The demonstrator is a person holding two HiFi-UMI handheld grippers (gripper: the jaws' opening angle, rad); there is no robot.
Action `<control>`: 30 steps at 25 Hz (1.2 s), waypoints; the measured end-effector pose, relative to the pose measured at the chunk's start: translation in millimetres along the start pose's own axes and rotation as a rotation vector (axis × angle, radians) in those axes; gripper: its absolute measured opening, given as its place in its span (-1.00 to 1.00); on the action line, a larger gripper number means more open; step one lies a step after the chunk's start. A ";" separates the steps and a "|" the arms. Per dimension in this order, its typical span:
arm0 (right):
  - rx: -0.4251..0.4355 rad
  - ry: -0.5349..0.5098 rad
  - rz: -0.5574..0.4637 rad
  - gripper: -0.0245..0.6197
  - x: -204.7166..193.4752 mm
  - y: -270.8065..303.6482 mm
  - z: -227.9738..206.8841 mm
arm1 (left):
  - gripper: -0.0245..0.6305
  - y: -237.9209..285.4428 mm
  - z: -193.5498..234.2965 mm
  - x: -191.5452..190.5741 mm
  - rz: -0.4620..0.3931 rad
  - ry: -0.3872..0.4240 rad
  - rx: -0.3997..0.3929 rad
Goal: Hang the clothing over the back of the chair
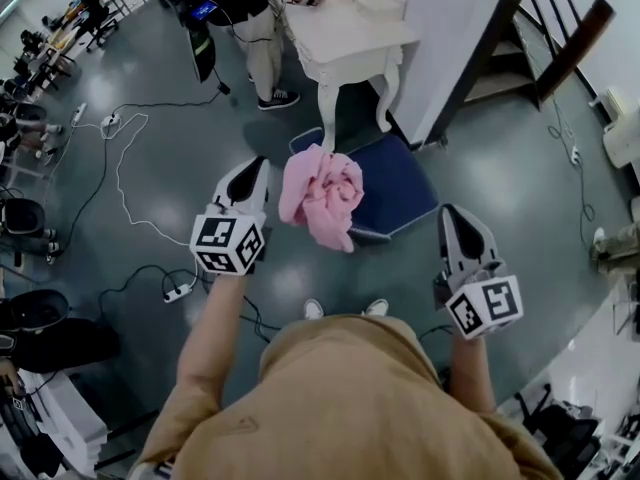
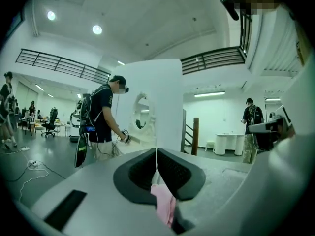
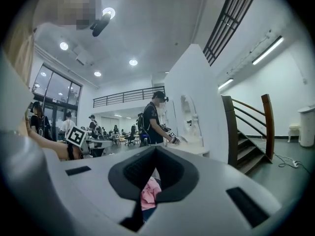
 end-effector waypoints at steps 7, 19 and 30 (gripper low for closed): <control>-0.026 0.023 -0.042 -0.92 9.3 -9.3 -10.1 | -0.91 -42.9 -0.3 26.6 -0.104 0.015 -0.027; -0.152 0.041 0.008 -0.92 -14.9 -37.2 -34.3 | -0.91 -98.2 15.2 14.3 -0.190 -0.040 0.048; -0.112 0.031 -0.045 -0.92 -15.5 -44.0 -23.3 | -0.91 -106.8 12.9 -24.7 -0.139 -0.088 0.102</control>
Point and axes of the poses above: the fingertips, and each gripper's own axes: y forward along the fingers, z to its left, x out of its top, the point moved 4 cm from there along -y, backward along the fingers, and after that the axes turned 14 degrees about z, right-handed, at the moved point
